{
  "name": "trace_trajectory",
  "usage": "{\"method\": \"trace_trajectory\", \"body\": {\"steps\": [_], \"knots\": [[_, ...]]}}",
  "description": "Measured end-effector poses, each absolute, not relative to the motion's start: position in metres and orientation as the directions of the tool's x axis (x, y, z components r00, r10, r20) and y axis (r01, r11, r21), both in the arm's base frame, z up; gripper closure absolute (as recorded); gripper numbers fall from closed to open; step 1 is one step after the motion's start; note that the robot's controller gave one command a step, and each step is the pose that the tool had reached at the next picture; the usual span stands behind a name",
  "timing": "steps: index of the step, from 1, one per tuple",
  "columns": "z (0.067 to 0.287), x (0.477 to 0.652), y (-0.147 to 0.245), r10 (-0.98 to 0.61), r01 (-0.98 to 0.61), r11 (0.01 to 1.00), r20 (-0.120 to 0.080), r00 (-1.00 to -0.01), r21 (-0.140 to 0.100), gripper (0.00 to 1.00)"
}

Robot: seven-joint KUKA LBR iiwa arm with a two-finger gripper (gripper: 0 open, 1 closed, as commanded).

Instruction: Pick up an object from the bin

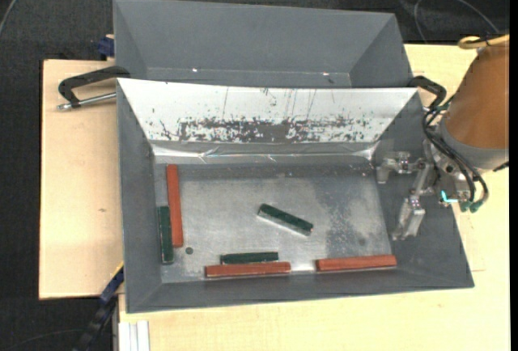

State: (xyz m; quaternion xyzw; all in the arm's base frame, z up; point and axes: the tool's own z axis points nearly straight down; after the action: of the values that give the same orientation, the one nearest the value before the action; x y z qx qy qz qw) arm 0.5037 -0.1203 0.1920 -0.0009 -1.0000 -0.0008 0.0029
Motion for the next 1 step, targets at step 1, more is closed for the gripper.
{"method": "trace_trajectory", "body": {"steps": [1], "knots": [[0.1123,0.4959,-0.0646,0.024,0.024,1.0,0.008,-1.0,0.005,0.0]]}}
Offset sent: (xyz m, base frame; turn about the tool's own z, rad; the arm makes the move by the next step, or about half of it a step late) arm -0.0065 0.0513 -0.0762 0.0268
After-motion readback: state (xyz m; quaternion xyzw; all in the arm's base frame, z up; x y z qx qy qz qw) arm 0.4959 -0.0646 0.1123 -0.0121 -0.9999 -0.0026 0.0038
